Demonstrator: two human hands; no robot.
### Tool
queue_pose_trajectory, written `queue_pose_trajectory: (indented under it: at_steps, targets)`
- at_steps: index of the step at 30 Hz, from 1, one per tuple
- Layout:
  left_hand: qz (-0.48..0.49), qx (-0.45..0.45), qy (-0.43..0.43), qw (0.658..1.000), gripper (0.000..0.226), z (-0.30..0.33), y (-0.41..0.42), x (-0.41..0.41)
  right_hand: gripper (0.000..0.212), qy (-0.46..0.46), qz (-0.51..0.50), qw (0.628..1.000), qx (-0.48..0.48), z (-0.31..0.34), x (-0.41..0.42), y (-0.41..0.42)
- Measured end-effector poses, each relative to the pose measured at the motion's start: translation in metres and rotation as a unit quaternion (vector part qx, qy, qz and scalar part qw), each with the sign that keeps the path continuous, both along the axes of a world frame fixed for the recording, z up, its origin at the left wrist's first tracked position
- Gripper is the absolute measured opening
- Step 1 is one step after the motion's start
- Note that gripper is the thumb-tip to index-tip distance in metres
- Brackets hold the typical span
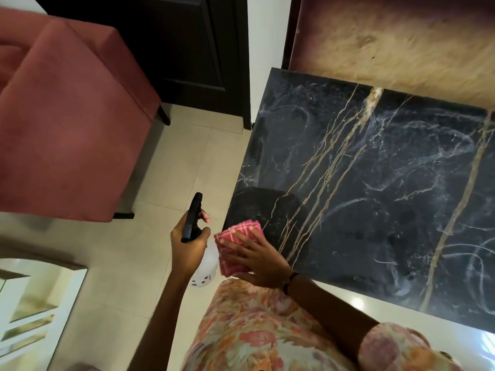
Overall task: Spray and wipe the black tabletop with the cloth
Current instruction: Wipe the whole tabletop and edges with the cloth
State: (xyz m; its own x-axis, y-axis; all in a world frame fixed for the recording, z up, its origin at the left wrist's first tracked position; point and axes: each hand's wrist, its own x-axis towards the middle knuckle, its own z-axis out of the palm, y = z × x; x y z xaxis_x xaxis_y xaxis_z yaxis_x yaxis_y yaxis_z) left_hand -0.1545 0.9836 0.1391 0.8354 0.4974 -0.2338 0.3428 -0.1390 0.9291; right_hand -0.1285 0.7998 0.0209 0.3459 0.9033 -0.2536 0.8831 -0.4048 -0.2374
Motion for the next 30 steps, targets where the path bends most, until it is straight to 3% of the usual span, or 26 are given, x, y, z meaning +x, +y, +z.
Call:
queue_pose_trajectory:
  at_steps: [4,9,14,18,23,26,30]
  targets:
    - [-0.001,0.032,0.008,0.999,0.045,-0.001,0.005,0.002,0.06,-0.018,-0.01,1.0,0.0,0.004,0.036,-0.064]
    - [0.015,0.041,0.015,0.999,0.074,0.007,0.004,0.009,0.06,-0.039,-0.109,0.992,-0.043,0.012,0.106,-0.083]
    - [0.01,0.047,0.025,0.999,0.05,0.004,-0.002,0.021,0.062,-0.021,-0.212,0.977,-0.033,0.018,0.133,-0.009]
    - [-0.017,0.046,0.023,0.999,0.044,0.005,-0.014,0.042,0.059,-0.007,-0.104,0.995,0.002,0.011,0.106,-0.002]
    - [-0.04,0.018,0.031,0.999,0.025,0.002,-0.031,0.07,0.057,-0.041,0.013,0.998,0.049,0.004,0.096,-0.09]
    - [-0.056,0.017,0.024,0.998,0.033,0.0,-0.035,0.082,0.055,-0.056,-0.03,0.997,0.051,0.005,0.13,-0.116]
    - [-0.047,0.01,0.022,0.999,0.031,0.001,-0.04,0.093,0.057,-0.059,-0.143,0.988,-0.002,0.006,0.185,-0.071]
